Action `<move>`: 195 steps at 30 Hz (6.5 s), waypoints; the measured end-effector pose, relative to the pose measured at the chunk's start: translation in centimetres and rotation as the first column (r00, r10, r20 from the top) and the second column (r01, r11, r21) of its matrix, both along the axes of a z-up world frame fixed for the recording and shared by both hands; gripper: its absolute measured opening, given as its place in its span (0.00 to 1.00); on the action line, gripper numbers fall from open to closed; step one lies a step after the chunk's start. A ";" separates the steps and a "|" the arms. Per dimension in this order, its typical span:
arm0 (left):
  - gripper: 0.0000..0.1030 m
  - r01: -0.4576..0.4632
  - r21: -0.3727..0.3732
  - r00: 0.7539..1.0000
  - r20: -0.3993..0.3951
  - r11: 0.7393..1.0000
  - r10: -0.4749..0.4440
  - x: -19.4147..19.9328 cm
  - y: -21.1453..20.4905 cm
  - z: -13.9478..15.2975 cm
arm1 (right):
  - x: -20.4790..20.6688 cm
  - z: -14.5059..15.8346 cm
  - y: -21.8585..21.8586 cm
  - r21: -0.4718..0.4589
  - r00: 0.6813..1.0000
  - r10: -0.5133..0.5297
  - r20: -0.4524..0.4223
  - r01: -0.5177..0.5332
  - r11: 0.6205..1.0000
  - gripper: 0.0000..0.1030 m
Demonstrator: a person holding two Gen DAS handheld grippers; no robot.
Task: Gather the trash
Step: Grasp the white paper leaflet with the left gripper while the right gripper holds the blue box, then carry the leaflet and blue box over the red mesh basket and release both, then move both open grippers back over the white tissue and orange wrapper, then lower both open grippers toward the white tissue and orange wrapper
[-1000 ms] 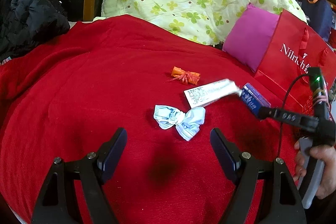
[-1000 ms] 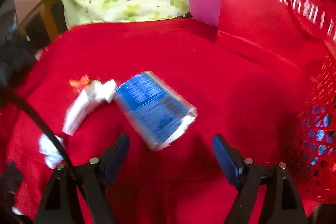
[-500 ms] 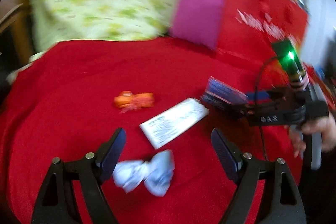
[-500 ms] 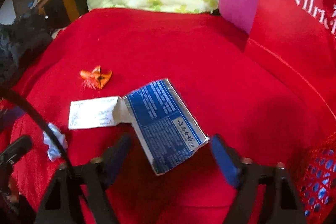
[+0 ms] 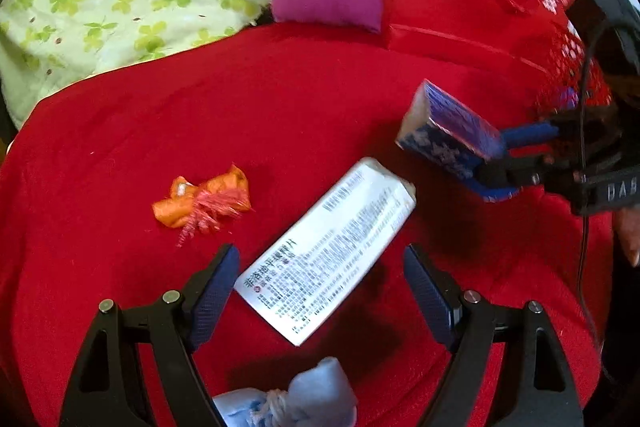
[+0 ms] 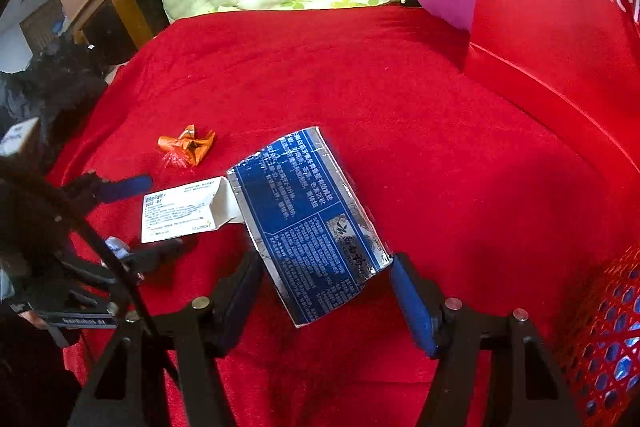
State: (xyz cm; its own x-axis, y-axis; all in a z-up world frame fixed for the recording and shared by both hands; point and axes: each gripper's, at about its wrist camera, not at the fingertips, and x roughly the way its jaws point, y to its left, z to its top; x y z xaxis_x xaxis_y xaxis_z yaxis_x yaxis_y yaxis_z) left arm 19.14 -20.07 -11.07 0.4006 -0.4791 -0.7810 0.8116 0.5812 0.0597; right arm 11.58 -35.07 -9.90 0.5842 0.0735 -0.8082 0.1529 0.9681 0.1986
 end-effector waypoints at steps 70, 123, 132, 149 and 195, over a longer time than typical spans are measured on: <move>0.30 -0.021 -0.432 0.991 0.112 0.902 0.077 -22.0 -15.7 16.4 | -26.5 11.6 -19.8 0.332 0.664 -0.366 0.652 0.184 0.925 0.66; 0.70 -0.472 -0.307 0.845 0.110 0.826 0.524 -16.2 4.3 10.3 | -15.2 11.7 -0.4 0.125 0.772 0.106 0.627 -0.234 0.964 0.74; 0.70 -0.535 -0.228 0.817 0.105 0.814 0.567 -14.9 7.0 8.6 | -13.6 10.1 1.5 0.076 0.812 0.140 0.567 -0.221 0.972 0.74; 0.70 -0.519 -0.164 0.811 0.217 0.839 0.544 -16.7 6.3 12.3 | -13.4 7.9 1.6 0.054 0.862 0.176 0.476 -0.228 0.972 0.74; 0.73 -0.493 -0.115 0.843 0.183 0.863 0.506 -17.5 5.1 10.4 | -17.6 5.1 3.9 0.195 0.900 0.124 0.419 -0.222 0.955 0.74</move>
State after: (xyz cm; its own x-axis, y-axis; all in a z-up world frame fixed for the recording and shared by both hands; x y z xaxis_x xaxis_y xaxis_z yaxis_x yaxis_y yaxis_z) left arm 1.63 -14.95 -0.72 0.7422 -0.2161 -0.6344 0.3851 0.9122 0.1398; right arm -6.06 -31.12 -4.75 0.8132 0.3594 -0.4577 -0.1521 0.8904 0.4289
